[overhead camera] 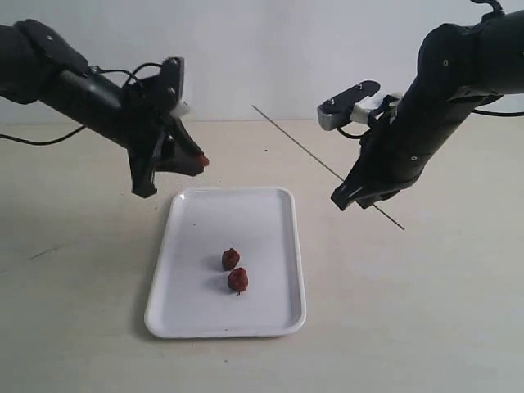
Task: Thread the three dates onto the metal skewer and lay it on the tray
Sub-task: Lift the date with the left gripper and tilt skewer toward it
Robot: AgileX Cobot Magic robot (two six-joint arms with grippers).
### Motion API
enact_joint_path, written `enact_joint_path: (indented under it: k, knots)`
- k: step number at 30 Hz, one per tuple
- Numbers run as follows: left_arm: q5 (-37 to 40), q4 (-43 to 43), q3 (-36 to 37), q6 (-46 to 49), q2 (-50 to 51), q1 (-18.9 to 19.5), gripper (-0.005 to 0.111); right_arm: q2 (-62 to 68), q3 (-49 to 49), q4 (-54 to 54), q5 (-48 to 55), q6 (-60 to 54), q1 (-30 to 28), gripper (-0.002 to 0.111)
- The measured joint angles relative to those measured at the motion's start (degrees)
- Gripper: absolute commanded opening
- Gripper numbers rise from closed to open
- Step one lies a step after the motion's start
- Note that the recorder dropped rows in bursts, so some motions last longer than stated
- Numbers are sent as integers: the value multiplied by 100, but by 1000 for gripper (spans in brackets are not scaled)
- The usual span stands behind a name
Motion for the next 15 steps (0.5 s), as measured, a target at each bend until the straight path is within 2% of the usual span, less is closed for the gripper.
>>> enact_joint_path:
  k: [7,15]
  knots:
    - [685,-1910,0,283,-36,712,27,310,-9,382,162,-1410,0,0]
    - [1518,-2533,0,341,-36,1105,27,345,-9,2139,173,-4176,-201,0]
